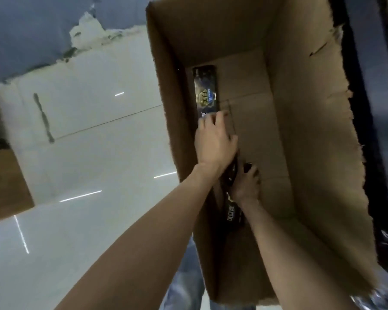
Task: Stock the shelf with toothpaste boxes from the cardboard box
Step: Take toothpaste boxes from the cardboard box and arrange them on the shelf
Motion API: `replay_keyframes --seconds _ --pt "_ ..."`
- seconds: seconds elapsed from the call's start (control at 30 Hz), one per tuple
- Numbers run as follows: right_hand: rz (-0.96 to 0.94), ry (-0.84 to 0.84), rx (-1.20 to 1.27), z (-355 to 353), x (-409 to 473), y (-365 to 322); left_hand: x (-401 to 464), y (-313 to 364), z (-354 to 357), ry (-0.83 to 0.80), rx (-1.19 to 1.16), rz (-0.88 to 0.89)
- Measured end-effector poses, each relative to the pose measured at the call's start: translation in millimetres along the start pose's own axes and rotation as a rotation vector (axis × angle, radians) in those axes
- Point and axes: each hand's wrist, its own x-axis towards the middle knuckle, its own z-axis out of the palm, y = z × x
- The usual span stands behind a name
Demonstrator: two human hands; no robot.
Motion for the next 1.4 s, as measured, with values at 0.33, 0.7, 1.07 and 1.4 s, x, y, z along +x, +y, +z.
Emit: replay_keyframes --seconds 0.33,0.7,1.07,1.4 --pt "-0.181 0.310 0.292 -74 42 11 104 -36 72 0.006 0.277 -0.202" --pt "-0.111 0.217 0.733 -146 -67 8 22 22 -38 -0.320 -1.175 -0.539" --pt "-0.083 0.254 1.030 -219 -320 7 -167 69 -229 -0.841 -1.083 -0.116" --pt "0.127 0.795 1.425 -194 -511 46 -262 134 -317 -0.775 -0.604 0.368"
